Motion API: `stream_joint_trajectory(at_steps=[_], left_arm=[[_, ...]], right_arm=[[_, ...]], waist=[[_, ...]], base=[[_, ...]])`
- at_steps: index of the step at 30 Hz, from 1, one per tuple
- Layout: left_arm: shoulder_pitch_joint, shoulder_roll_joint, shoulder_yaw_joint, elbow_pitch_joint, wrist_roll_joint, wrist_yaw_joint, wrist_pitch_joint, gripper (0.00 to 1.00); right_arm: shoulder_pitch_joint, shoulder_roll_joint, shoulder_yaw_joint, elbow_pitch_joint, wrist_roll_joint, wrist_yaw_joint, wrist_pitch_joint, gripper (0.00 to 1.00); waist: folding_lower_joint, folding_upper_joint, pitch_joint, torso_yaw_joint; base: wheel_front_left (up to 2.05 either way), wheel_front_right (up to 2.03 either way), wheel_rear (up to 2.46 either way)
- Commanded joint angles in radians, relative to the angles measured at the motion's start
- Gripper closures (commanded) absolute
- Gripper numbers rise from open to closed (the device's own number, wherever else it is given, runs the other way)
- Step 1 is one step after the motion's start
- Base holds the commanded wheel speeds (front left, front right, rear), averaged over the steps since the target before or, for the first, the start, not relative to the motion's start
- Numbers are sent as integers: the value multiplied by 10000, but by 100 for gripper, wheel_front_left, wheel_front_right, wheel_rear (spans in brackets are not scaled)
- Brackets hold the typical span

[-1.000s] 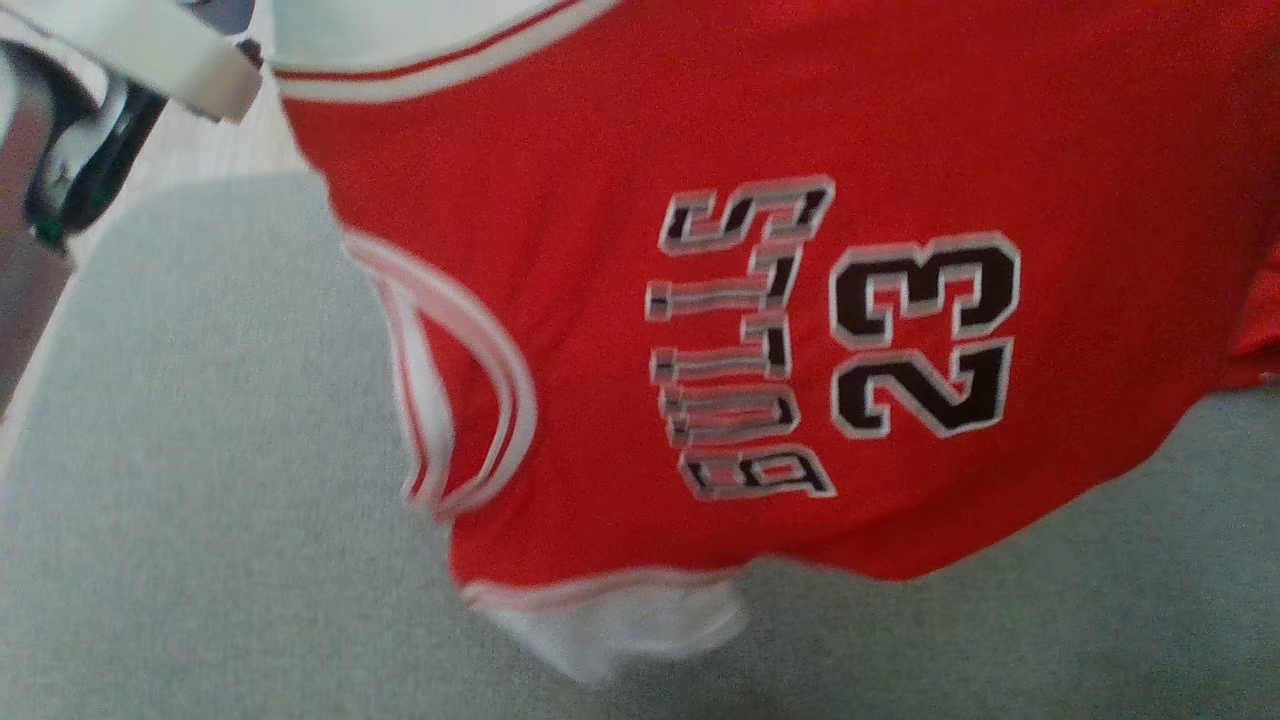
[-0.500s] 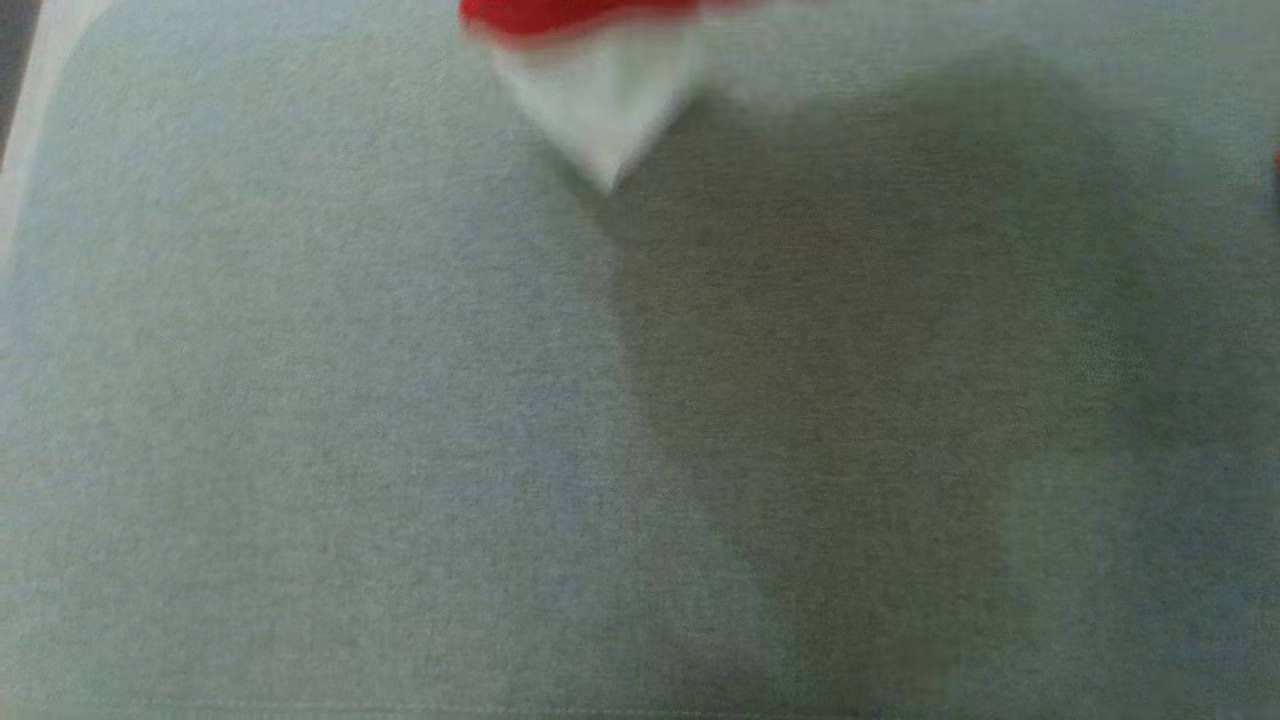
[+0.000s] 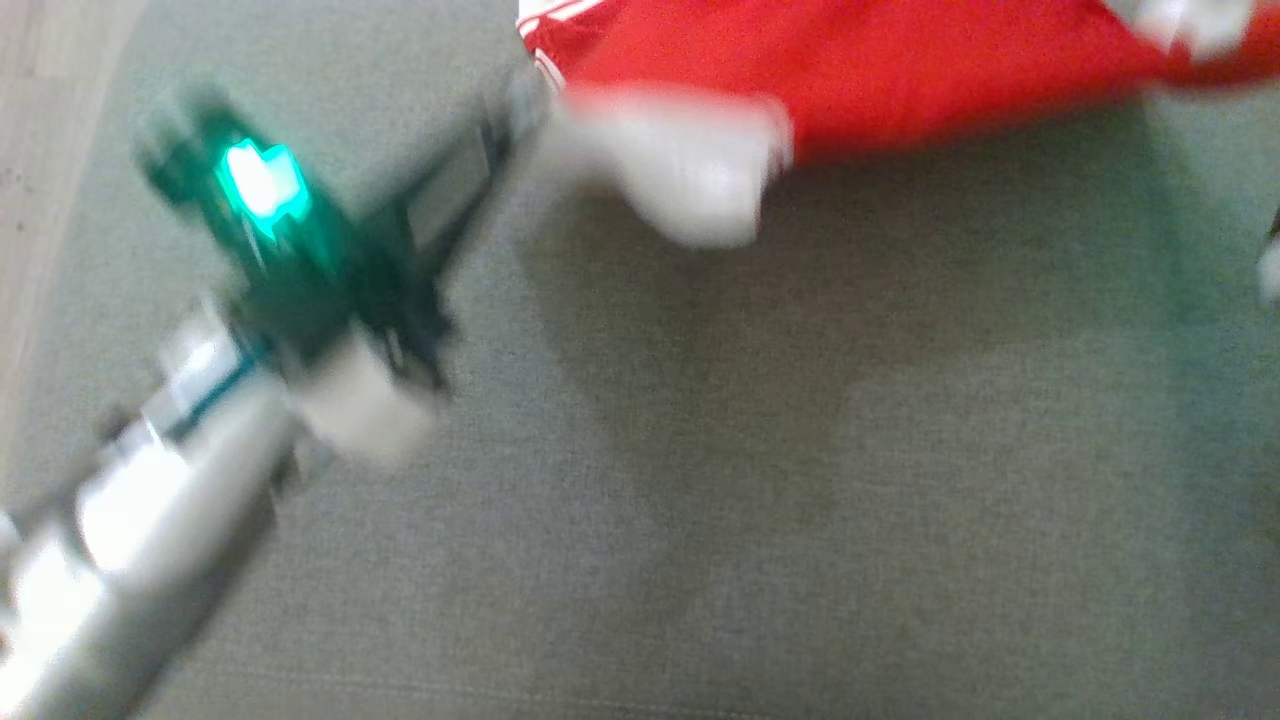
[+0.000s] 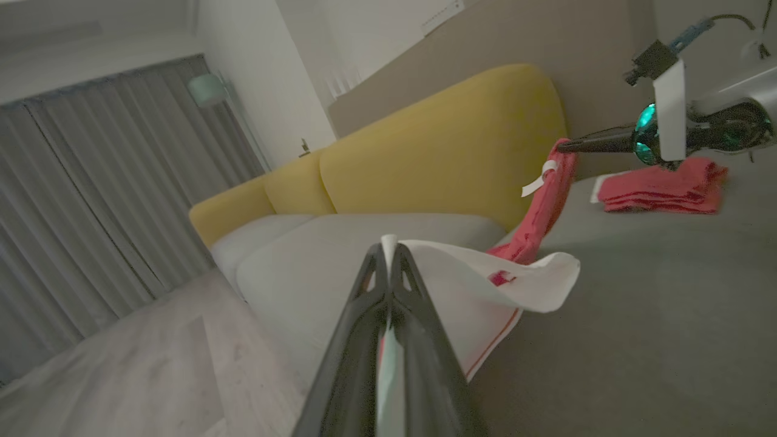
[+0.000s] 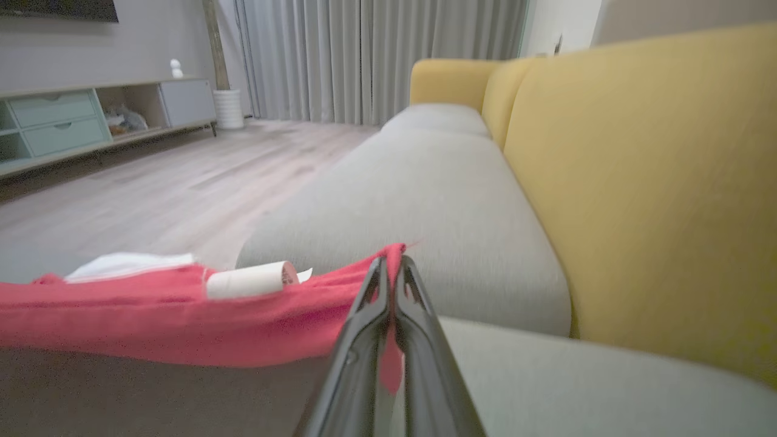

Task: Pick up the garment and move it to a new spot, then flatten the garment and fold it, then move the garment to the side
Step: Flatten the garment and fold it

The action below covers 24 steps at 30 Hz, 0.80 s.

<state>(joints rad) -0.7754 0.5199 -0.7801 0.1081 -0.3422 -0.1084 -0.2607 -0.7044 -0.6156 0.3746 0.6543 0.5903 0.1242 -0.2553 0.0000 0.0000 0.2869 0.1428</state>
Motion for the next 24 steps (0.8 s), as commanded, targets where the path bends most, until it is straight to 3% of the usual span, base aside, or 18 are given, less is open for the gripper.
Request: stream_joint_trajectory(at_steps=[1,7,13,20,24], left_arm=[[170,500,319,-422,-31,130,-10,100],[3469,906,-440,-1047,-467,661,-6,100],[5637,1391,-842,-2009,-1132,1346,509,100],[6340,1830,-667,-2877,-1618,1767,791,100],[5977,1797,-520,-2953,-1608,1733,804,100]], right_arm=[[562,-307,-85,-395,153,65,-62,100],[3789,-325,-767,-1896,99,65,-63,100],[6525,-257,-1655,-3430,-695,65,-64,100],[8017,370,-2374,-4500,-1097,65,219,100],[8054,826,-2724,-4845,-1494,65,596,100]], waist=[[0,0,-231,47],[0,0,-932,-109],[0,0,-1380,-222],[0,0,-1519,-231],[0,0,-1475,-248]], base=[[0,0,0],[0,0,0],[0,0,0],[0,0,0],[0,0,0]])
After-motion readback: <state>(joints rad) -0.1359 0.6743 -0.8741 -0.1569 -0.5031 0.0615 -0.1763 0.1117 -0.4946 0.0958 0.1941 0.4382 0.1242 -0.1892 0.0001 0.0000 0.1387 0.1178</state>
